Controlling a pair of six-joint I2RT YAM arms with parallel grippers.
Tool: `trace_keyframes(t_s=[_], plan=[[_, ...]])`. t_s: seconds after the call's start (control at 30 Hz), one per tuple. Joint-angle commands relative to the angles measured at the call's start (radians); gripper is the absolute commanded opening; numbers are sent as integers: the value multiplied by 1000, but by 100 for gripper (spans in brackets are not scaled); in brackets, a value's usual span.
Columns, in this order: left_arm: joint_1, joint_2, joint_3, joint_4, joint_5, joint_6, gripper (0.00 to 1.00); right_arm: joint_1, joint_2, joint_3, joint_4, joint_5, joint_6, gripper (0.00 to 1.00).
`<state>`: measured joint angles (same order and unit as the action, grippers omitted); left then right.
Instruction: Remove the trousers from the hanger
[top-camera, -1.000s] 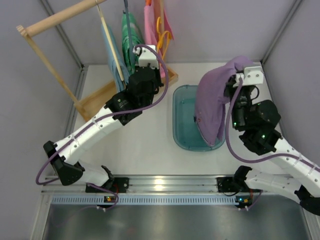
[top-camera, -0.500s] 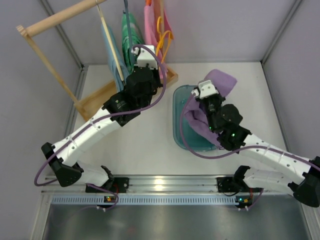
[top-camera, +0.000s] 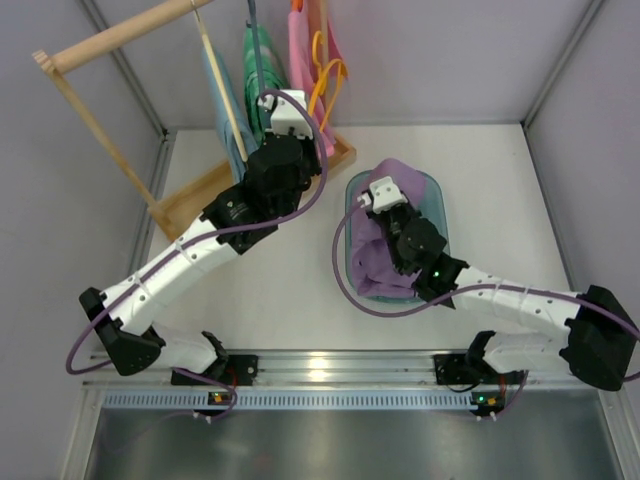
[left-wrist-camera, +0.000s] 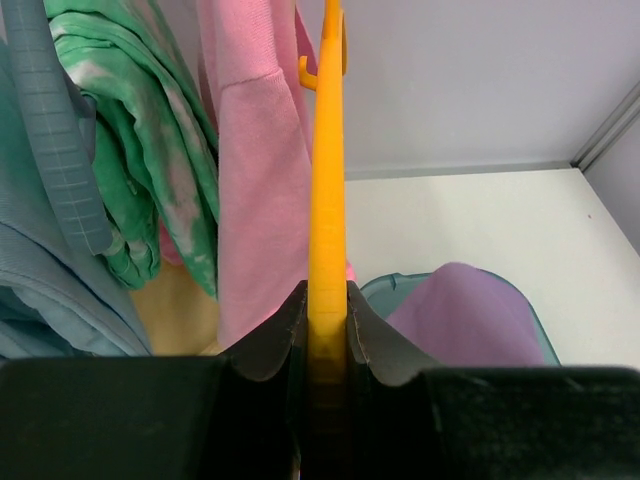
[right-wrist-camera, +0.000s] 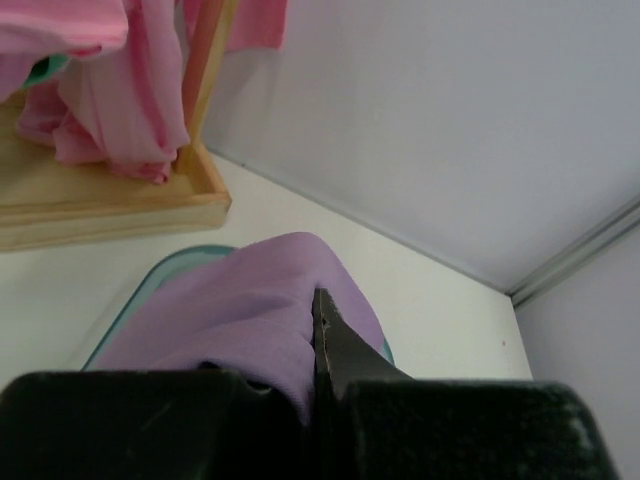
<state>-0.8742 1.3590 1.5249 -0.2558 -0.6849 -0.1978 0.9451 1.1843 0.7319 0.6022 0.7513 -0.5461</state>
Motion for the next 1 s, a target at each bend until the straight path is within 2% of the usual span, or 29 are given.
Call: trace_keyframes(t_s=[0.0, 0.13, 0.17, 0.2, 0.27, 0.43, 0.53, 0.57, 0.6, 0.63, 0.67, 0.77, 0.83, 0.87, 0.93, 0.97], plan=[[-5, -37, -2, 41, 18, -12, 0, 50, -55, -57, 78, 121, 64, 0], [-6, -43, -3, 41, 24, -20, 0, 80, -130, -69, -164, 106, 159, 0], [-6, -44, -3, 41, 25, -20, 0, 83, -143, -69, -270, 88, 199, 0], [-6, -47, -5, 41, 28, -23, 0, 81, -159, -72, -335, 26, 216, 0], [-6, -55, -6, 43, 35, -26, 0, 84, -164, -87, -434, -1, 253, 0], [-8, -52, -9, 41, 45, -31, 0, 93, -97, -92, -574, 25, 264, 0], [-11, -51, -12, 43, 45, -28, 0, 96, -63, -75, -662, -24, 293, 0], [-11, -55, -12, 41, 42, -26, 0, 98, -57, -69, -682, -35, 329, 3], [-14, -57, -14, 43, 41, -25, 0, 96, -45, -62, -731, -65, 353, 32], [-14, -60, -14, 43, 39, -25, 0, 101, -43, -46, -758, -75, 377, 49], [-14, -63, -14, 43, 38, -25, 0, 104, -55, -19, -795, -76, 443, 60], [-17, -63, -15, 43, 42, -26, 0, 135, -157, -15, -884, -78, 497, 65], [-20, -63, -16, 41, 42, -23, 0, 150, -239, -6, -954, -92, 540, 97], [-20, -63, -12, 43, 39, -22, 0, 152, -337, -3, -964, -118, 540, 99], [-20, -64, -11, 43, 38, -20, 0, 153, -446, -15, -937, -222, 540, 99], [-20, -66, -12, 43, 38, -20, 0, 152, -553, -31, -921, -263, 540, 99]])
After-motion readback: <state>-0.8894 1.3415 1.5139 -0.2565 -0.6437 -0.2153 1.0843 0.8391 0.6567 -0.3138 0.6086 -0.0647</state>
